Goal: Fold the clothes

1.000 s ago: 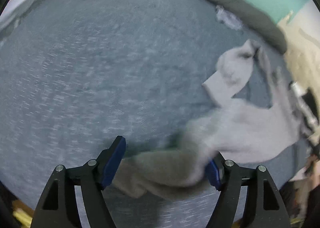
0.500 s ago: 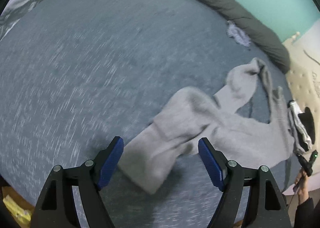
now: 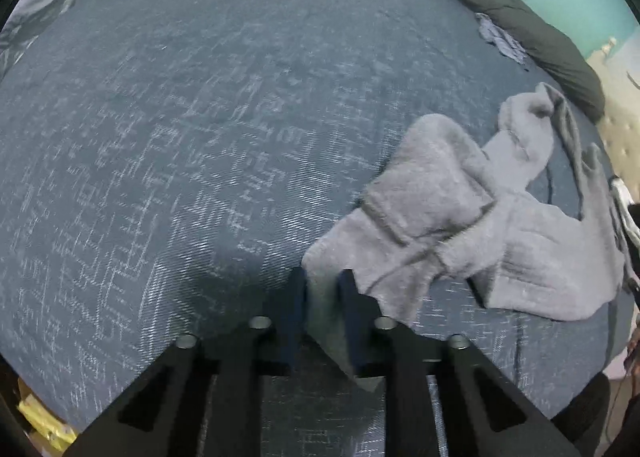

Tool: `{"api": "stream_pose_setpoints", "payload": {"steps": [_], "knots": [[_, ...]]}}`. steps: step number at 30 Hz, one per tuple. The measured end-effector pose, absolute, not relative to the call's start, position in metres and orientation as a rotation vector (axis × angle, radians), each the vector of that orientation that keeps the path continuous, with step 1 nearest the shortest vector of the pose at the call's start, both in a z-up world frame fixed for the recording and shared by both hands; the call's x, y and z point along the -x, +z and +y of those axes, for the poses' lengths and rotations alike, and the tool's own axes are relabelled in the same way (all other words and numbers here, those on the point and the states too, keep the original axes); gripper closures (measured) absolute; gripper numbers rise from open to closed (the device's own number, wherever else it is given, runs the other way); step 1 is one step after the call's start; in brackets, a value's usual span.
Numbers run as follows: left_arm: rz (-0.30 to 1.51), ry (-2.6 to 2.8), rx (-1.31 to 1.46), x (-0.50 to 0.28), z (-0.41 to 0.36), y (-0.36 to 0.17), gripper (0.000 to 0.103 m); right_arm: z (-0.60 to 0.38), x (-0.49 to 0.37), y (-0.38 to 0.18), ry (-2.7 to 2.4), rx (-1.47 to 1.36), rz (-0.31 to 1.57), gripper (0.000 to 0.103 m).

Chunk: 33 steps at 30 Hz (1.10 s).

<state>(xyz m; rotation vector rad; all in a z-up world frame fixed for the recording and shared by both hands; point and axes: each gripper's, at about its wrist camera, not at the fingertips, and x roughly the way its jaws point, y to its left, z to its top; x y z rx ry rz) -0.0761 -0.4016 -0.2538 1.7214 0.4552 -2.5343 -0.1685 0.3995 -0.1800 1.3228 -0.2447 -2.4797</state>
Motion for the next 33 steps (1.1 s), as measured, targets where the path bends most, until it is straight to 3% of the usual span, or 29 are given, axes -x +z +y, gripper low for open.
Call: {"api": "stream_pose_setpoints", "payload": {"steps": [5,19,27,31,32,33], "knots": [[0.303,-2.567,-1.575,0.079,-0.409,-0.218,0.093,0.398,0.169,-0.185,-2.476,-1.336,-0.24,0.092],[0.197,-2.54,-1.384,0.139,-0.458,-0.147,0.094,0.397,0.173,-0.198,-2.483,-1.381,-0.225,0.092],[0.319,-2.414,-1.401,0.176,-0.498,-0.165,0.093,0.411,0.183,-0.198,-2.514,-1.401,-0.228,0.092],[0.379,-2.362,-1.465,0.181,-0.497,-0.194,0.086,0.425,0.187,-0.2,-2.539,-1.417,-0.279,0.091],[0.386,-2.356,-1.466,0.181,-0.497,-0.197,0.086,0.43,0.188,-0.201,-2.553,-1.421,-0.289,0.089],[0.394,-2.353,-1.452,0.178,-0.497,-0.196,0.081,0.436,0.189,-0.201,-2.565,-1.425,-0.314,0.081]]}}
